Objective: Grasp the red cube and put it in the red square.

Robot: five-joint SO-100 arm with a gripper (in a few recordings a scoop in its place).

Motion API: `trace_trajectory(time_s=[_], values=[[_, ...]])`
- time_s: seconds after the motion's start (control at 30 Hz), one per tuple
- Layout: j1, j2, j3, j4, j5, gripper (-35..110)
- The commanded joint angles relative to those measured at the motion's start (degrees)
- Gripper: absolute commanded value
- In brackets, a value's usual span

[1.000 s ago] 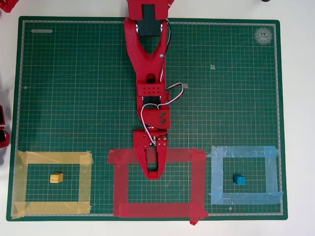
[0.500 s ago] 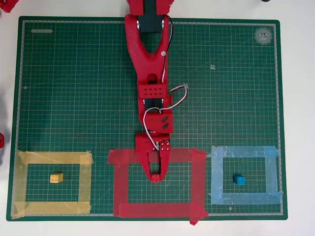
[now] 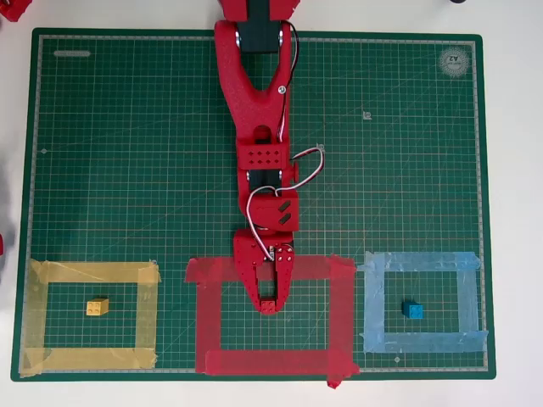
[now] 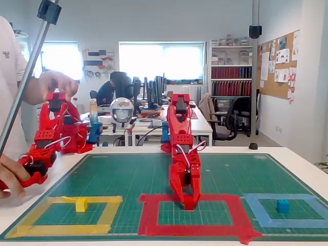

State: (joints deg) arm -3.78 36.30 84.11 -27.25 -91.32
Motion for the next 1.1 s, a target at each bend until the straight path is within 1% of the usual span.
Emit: trace_trajectory(time_s=[0.0, 0.2, 0.63, 0.77, 1.07], values=[[-0.62, 4.22, 0.0, 0.97, -0.62, 2], [-0.26, 4.66, 0.09, 0.88, 0.09, 9], [-0.26, 7.56, 2.81, 0.88, 0.09, 10], [-0.09, 7.91, 2.9, 0.88, 0.79, 17], [0.26, 10.2, 3.96, 0.88, 0.97, 20]])
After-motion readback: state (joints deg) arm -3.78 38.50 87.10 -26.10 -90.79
